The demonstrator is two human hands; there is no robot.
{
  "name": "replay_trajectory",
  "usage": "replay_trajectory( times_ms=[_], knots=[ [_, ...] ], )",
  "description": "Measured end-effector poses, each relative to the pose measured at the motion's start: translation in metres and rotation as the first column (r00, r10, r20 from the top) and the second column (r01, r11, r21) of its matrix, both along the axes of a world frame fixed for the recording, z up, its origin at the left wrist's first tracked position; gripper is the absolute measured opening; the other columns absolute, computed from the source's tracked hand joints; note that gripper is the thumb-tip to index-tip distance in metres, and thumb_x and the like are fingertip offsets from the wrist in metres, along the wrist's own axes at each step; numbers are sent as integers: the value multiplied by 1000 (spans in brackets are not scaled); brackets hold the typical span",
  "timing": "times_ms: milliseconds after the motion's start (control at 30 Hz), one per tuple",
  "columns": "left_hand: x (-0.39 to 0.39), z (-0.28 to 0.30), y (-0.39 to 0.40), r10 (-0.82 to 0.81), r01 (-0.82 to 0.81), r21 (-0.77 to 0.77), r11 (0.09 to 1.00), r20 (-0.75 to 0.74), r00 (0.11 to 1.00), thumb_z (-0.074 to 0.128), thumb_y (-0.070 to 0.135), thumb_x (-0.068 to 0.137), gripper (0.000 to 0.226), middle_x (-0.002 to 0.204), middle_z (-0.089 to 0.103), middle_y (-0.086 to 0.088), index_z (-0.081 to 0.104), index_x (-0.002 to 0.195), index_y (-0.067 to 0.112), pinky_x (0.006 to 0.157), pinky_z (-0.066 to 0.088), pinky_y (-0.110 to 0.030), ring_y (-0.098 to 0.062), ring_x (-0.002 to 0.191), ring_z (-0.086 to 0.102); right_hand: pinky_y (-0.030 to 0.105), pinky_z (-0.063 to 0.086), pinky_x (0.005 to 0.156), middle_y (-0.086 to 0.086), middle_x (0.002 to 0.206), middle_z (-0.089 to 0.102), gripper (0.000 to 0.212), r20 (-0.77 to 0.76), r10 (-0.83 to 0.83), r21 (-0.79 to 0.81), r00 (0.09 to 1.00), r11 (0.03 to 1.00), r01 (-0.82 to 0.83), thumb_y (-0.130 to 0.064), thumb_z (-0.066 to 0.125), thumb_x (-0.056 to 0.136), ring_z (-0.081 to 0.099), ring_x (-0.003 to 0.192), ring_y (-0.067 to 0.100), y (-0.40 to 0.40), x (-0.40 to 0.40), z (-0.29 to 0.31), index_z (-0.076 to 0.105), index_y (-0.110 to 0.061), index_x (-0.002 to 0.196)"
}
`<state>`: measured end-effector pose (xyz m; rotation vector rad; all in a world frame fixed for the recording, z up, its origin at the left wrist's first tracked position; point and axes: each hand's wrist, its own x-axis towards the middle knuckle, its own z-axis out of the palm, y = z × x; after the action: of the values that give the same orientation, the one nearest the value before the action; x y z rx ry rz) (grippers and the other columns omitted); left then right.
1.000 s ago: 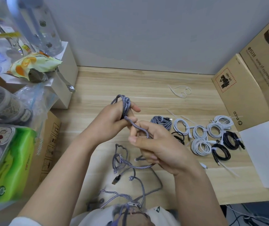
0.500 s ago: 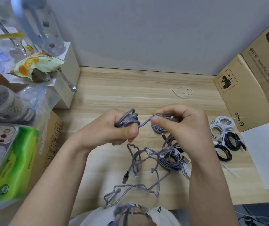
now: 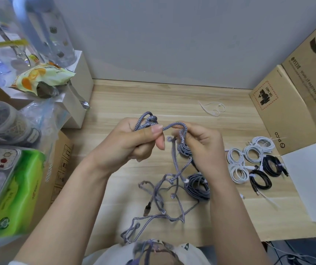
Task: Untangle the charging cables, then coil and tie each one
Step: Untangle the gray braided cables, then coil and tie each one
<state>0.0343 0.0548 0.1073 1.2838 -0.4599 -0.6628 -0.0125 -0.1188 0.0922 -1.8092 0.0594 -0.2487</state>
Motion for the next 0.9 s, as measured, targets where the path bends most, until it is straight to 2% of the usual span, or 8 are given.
replay_trajectory(
  times_ms=[200, 367, 433, 500, 600, 733, 833, 900],
  knots=[
    [1, 9, -8, 181, -185, 99, 978, 54, 982, 59, 27, 81, 29, 36, 30, 7, 66, 55, 20, 46, 35, -12, -9, 37, 27, 25, 50, 71, -5, 55, 49, 25, -191, 365, 176, 911, 926, -334, -5, 51, 94, 63, 65, 13, 13, -3, -7, 67, -22, 85],
    [2, 5, -15, 255, -427, 305, 851, 472, 844, 63, 39, 84, 27, 48, 52, 18, 61, 63, 22, 52, 34, -12, 1, 49, 46, 30, 51, 77, 1, 55, 53, 17, -97, 593, 412, 799, 755, -510, -11, 49, 93, 65, 67, 18, 27, -11, -6, 65, -8, 97],
    [6, -7, -16, 221, -542, 346, 766, 650, 727, 57, 57, 81, 36, 54, 55, 21, 61, 64, 26, 58, 39, -21, 0, 57, 51, 34, 50, 79, 14, 56, 53, 21, -23, 641, 522, 767, 662, -538, -19, 49, 92, 68, 69, 22, 31, -14, -4, 67, -8, 96],
    [11, -18, -14, 175, -611, 400, 683, 722, 669, 43, 66, 77, 54, 58, 56, 15, 64, 68, 17, 62, 43, -34, -10, 61, 54, 37, 51, 80, 11, 57, 57, 23, 28, 683, 612, 730, 566, -553, -28, 51, 92, 68, 70, 22, 30, -16, 1, 66, -12, 93],
    [18, -31, -7, 48, -599, 530, 600, 724, 688, 47, 77, 66, 71, 63, 54, 5, 61, 73, 8, 57, 37, -35, -25, 67, 54, 37, 48, 67, -4, 61, 61, 17, 34, 694, 660, 719, 525, -538, -36, 60, 88, 63, 59, 14, 22, -18, 12, 64, -20, 83],
    [22, -42, -1, -25, -561, 626, 541, 679, 734, 64, 45, 81, 42, 66, 55, -6, 53, 66, 7, 59, 34, -37, -29, 72, 52, 26, 42, 55, -6, 58, 58, 15, -78, 609, 433, 789, 733, -524, -20, 73, 66, 52, 53, 15, 11, -21, 25, 61, -28, 67],
    [23, -44, 3, 61, -365, 634, 681, 448, 892, 68, 37, 82, 37, 53, 50, 1, 57, 57, 11, 54, 35, -31, -15, 55, 50, 34, 34, 58, -6, 58, 51, 15, -44, 531, 483, 846, 752, -447, -17, 69, 62, 42, 55, 18, 7, -21, 24, 59, -28, 65],
    [23, -40, 7, 53, -192, 574, 796, 250, 967, 61, 43, 75, 35, 41, 42, 7, 54, 52, 18, 44, 31, -19, -6, 41, 39, 30, 37, 59, -6, 60, 50, 12, 34, 515, 616, 857, 664, -423, -16, 66, 63, 42, 55, 14, 3, -18, 20, 61, -24, 70]
  ],
)
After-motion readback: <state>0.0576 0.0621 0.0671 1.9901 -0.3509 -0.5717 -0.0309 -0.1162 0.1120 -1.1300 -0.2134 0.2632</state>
